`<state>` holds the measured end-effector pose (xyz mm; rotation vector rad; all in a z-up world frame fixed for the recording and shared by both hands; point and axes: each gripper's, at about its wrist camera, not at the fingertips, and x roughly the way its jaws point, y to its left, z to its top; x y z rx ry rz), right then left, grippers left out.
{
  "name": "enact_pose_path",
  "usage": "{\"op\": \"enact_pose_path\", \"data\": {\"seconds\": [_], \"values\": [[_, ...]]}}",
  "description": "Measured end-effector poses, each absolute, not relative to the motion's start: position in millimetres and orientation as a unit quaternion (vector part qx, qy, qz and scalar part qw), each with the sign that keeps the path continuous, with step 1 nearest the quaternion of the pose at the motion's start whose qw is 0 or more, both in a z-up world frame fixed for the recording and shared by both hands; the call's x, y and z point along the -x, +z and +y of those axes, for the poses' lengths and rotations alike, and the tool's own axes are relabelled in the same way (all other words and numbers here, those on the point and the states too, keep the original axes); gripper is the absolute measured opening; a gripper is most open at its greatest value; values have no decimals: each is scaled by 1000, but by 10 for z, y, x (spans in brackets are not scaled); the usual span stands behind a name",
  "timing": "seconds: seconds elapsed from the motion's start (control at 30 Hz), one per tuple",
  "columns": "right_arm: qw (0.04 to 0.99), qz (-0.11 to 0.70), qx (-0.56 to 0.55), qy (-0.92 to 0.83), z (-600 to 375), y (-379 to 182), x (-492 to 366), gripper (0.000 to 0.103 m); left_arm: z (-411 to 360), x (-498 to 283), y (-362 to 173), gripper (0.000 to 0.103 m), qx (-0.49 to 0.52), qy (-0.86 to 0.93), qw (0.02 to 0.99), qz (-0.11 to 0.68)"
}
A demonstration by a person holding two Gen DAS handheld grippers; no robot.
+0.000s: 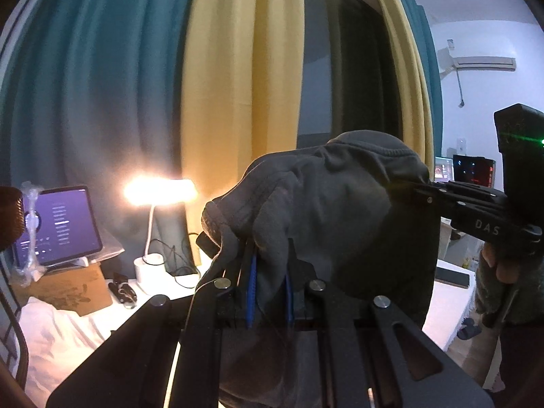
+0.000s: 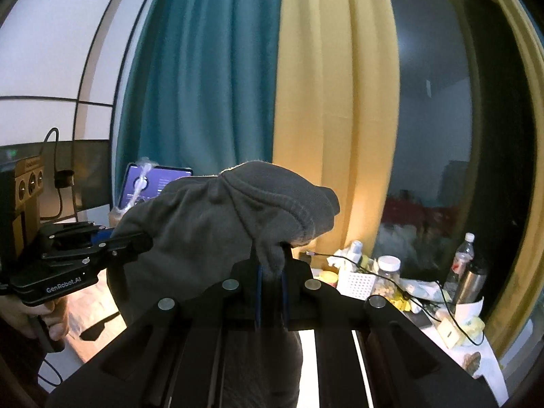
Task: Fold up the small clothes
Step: 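Lift the gripped brown shirt high with both grippers and hold it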
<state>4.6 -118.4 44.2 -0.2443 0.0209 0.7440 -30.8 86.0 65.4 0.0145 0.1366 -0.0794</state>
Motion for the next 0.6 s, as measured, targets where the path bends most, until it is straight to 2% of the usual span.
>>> {"op": "enact_pose_path", "data": {"seconds": [0.6], "values": [[872, -32, 146, 467, -550, 553, 474, 9, 1410, 916, 689, 11, -7, 48, 997, 57]]}}
